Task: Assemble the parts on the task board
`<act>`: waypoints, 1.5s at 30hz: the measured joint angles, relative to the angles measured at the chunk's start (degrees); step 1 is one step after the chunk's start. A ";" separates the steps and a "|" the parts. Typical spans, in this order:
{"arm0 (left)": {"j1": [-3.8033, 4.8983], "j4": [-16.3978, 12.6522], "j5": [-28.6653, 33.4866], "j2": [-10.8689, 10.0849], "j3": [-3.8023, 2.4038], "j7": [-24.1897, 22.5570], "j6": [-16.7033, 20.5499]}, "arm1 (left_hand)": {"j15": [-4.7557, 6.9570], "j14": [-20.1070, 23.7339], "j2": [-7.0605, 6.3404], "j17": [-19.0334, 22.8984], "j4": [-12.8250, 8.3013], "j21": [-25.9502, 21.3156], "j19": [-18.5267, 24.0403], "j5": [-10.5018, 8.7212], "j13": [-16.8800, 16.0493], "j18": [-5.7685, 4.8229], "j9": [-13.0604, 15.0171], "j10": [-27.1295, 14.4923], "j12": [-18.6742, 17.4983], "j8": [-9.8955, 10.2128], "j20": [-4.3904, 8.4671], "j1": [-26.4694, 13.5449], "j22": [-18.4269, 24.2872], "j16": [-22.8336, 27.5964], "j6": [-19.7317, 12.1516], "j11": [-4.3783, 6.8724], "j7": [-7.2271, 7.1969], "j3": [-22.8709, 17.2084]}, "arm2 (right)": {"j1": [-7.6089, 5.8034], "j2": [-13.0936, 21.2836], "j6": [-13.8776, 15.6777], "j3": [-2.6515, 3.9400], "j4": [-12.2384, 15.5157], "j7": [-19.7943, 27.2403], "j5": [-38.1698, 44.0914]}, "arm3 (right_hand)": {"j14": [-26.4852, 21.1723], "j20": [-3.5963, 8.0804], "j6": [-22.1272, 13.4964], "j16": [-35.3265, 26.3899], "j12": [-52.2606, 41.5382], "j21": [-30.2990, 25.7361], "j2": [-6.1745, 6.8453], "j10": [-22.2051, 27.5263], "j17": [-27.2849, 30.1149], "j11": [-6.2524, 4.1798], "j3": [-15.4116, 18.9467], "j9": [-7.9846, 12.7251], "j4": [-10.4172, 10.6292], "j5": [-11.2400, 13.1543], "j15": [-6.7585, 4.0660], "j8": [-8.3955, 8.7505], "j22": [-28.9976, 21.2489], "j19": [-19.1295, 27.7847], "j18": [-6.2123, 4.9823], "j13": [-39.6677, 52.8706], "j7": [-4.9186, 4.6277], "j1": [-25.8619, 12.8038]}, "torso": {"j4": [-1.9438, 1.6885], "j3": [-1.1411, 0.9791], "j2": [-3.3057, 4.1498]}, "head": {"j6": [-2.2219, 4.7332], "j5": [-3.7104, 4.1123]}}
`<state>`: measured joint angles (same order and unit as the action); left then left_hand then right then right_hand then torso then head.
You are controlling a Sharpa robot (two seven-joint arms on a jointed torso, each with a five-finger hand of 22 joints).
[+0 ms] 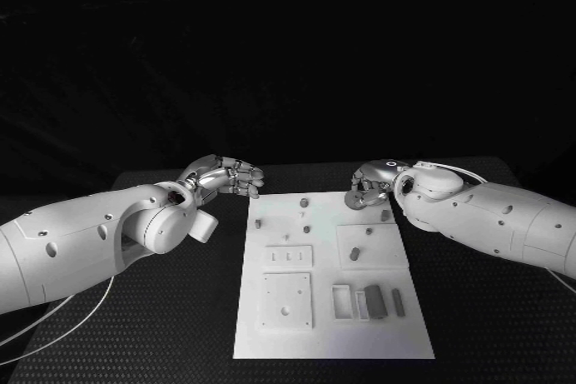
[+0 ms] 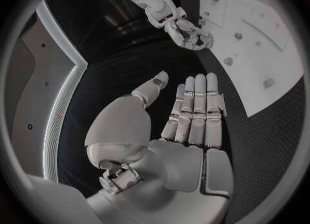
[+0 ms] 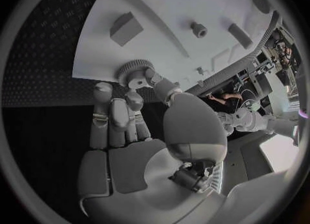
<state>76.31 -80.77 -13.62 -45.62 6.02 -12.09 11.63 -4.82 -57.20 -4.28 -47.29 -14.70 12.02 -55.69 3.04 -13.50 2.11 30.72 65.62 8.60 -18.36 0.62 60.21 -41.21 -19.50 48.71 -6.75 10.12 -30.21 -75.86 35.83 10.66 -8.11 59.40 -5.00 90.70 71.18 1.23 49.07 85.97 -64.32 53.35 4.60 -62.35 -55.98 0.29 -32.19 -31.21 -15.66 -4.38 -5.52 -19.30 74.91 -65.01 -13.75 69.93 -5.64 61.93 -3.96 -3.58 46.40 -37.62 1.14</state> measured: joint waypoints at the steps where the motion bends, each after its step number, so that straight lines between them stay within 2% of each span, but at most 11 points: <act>1: 0.00 0.00 0.00 0.00 0.00 0.00 0.00 | 0.00 0.00 0.00 -0.02 0.00 0.00 0.00 0.00 -0.01 0.00 0.00 0.00 0.00 0.00 0.00 0.00 0.00 0.00 0.00 0.00 0.00 0.00 | 0.00 0.00 -0.01 0.00 0.00 -0.04 0.07 | -0.12 0.00 0.00 0.00 0.00 0.00 0.17 0.00 0.01 0.00 0.00 0.00 0.00 0.00 -0.13 -0.01 0.00 0.00 0.00 -0.11 0.00 -0.17 | 0.00 0.00 -0.01 | -0.01 0.01; 5: 0.00 -0.02 -0.01 -0.01 0.00 0.02 0.00 | 0.00 0.00 0.00 -0.03 0.09 -0.22 0.00 0.00 -0.05 0.00 0.01 0.00 0.00 0.00 0.00 0.00 0.00 0.22 0.00 0.00 0.00 0.09 | -0.02 0.00 -0.38 0.02 -0.14 -0.36 0.27 | -0.36 0.00 0.02 0.00 0.00 0.00 1.02 -0.01 1.01 -0.01 -0.08 -0.94 0.18 0.00 -0.47 0.19 0.00 0.00 0.00 -0.57 0.02 -1.53 | -0.02 0.00 -0.01 | -0.02 0.04; 7: 0.00 -0.02 -0.01 -0.03 0.00 0.04 0.00 | 0.00 0.00 0.00 -0.03 0.15 -0.22 0.00 0.00 -0.05 0.00 0.06 0.00 0.00 0.00 0.00 0.00 0.01 0.22 0.00 0.00 0.00 0.15 | -0.06 -0.04 -0.56 0.06 -0.27 -0.53 0.29 | -0.89 -0.01 0.64 -0.31 0.00 -0.06 1.51 0.02 1.58 -0.16 -0.07 -1.03 0.78 -0.01 -0.37 0.92 0.00 0.01 -0.01 -0.77 0.64 -2.02 | -0.02 0.00 -0.01 | -0.02 0.08; 11: 0.00 -0.02 -0.01 -0.04 0.00 0.08 0.00 | 0.00 0.00 -0.23 -0.09 0.15 -0.22 0.00 0.00 -0.04 0.00 0.06 0.00 0.00 0.00 0.00 -0.23 -0.05 0.22 0.00 0.00 0.00 0.15 | -0.08 -0.15 -0.84 0.18 -0.51 -0.91 0.35 | -1.96 -0.05 2.22 -0.43 0.00 -0.38 2.48 1.78 2.50 0.35 0.08 -0.39 1.37 -0.02 0.13 2.00 0.00 0.06 -0.16 -1.00 1.17 -2.98 | -0.02 0.00 -0.02 | -0.03 0.12; 13: 0.00 -0.02 -0.02 -0.04 0.00 0.11 0.00 | 0.00 0.00 -0.23 -0.08 0.15 -0.22 0.00 0.00 -0.10 0.00 0.05 0.00 0.00 0.00 0.00 -0.23 -0.04 0.22 0.00 0.00 0.00 0.15 | -0.07 -0.26 -0.88 0.20 -0.66 -1.06 0.36 | -1.97 -0.10 2.32 -0.44 0.00 -0.38 2.48 1.57 2.50 0.43 0.09 -0.40 1.37 -0.01 0.12 2.01 0.02 0.11 -0.21 -1.00 1.23 -2.98 | -0.03 0.00 -0.02 | -0.06 0.14; 18: 0.00 0.00 -0.02 -0.04 0.00 0.19 0.00 | -0.16 -0.16 -0.24 -0.14 0.15 -0.22 0.00 0.00 -0.10 0.00 0.05 0.00 0.00 0.13 0.00 -0.22 -0.04 0.22 0.00 0.00 0.00 0.15 | 0.25 -0.68 -0.82 0.50 -1.44 -1.20 0.39 | -2.18 -0.11 2.07 -0.71 0.22 -0.60 3.00 1.42 2.92 0.42 0.22 -0.76 3.28 -0.02 0.31 1.87 0.04 0.12 -0.39 -1.23 0.98 -5.01 | -0.04 0.00 -0.02 | -0.16 0.27; 25: 0.00 0.01 -0.03 -0.20 0.00 0.30 0.01 | -0.16 -0.16 -0.02 -0.21 0.31 -0.22 0.00 0.00 -0.16 0.00 0.11 0.00 -0.24 0.23 0.00 -0.44 -0.09 0.22 0.00 0.00 0.00 0.30 | 0.59 -0.74 -0.16 0.67 -1.65 -1.11 0.39 | -2.18 -0.11 2.07 -0.71 0.22 -0.66 2.35 1.42 2.90 0.42 -0.11 -0.94 3.54 0.00 0.31 1.81 0.04 0.13 -0.40 -1.46 0.98 -5.75 | -0.10 -0.03 -0.02 | -0.42 0.18; 31: 0.00 -0.04 -0.03 -0.24 0.01 0.40 0.01 | -0.16 -0.16 -0.01 -0.26 0.31 -0.22 0.00 0.00 -0.16 0.00 0.11 0.00 -0.27 0.23 0.00 -0.44 -0.09 0.45 0.00 0.00 0.00 0.30 | 0.65 -0.61 0.05 0.65 -1.44 -0.78 0.38 | -2.37 0.10 2.60 -0.71 -0.17 -0.66 -0.86 1.55 2.43 0.30 -0.40 -1.44 0.37 0.25 0.12 1.91 0.03 0.38 -0.40 -1.96 1.50 -5.50 | -0.10 -0.01 -0.01 | -0.54 0.11; 36: 0.00 -0.06 -0.04 -0.29 0.01 0.47 0.03 | -0.16 -0.16 -0.01 -0.27 0.30 -0.22 0.00 0.00 -0.16 0.00 0.15 0.00 -0.27 0.23 0.00 -0.44 -0.09 0.45 0.00 0.00 0.00 0.30 | 0.80 -0.41 0.83 0.57 -0.90 -0.75 0.63 | -2.18 0.07 2.79 -0.71 -0.44 -0.66 -1.01 1.42 1.90 -0.01 -2.26 -1.75 -0.94 -0.10 -0.07 1.62 0.03 0.42 -0.41 -2.41 1.69 -5.65 | -0.04 0.03 -0.01 | -0.58 -0.01; 38: 0.00 -0.06 -0.04 -0.29 0.01 0.49 0.03 | -0.16 -0.16 -0.01 -0.27 0.30 -0.22 0.00 0.00 -0.20 0.00 0.16 0.00 -0.27 0.23 0.00 -0.44 -0.09 0.45 0.00 0.00 0.00 0.30 | 0.90 -0.23 1.46 0.51 -0.47 -0.90 1.01 | -1.94 0.02 2.79 -0.71 -0.44 -0.66 -1.01 1.33 1.70 -0.10 -2.46 -2.00 -1.02 -0.12 -0.31 1.13 0.03 0.46 -0.40 -2.57 1.70 -5.65 | -0.03 0.03 -0.01 | -0.59 -0.04; 45: 0.00 -0.16 -0.04 -0.42 0.01 0.52 0.05 | -0.16 -0.15 -0.01 -0.32 0.30 -0.22 0.00 0.00 -0.21 0.00 0.15 0.00 -0.27 0.23 0.00 -0.44 -0.08 0.45 0.00 0.00 0.00 0.30 | 1.37 0.57 3.52 0.21 2.05 -1.69 2.94 | -1.34 0.02 2.79 -0.71 -0.49 -0.42 -1.02 0.72 1.00 -0.71 -2.63 -1.98 -1.18 -0.18 -0.91 1.08 0.02 0.47 -0.40 -2.87 1.70 -5.65 | -0.03 0.07 0.00 | -0.62 -0.07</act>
<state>76.31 -80.93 -13.67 -46.04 6.03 -11.57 11.68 -4.98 -57.35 -4.29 -47.61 -14.40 11.80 -55.69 3.04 -13.71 2.12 30.88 65.62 8.33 -18.13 0.62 59.77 -41.29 -19.06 48.71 -6.75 10.12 -29.91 -74.48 36.40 14.18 -7.90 61.45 -6.70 93.64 69.84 1.24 51.86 85.26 -64.81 52.93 3.59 -61.63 -54.98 -0.42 -34.82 -33.19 -16.84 -4.56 -6.43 -18.22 74.93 -64.54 -14.16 67.05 -3.95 56.28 -3.99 -3.51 46.40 -38.24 1.07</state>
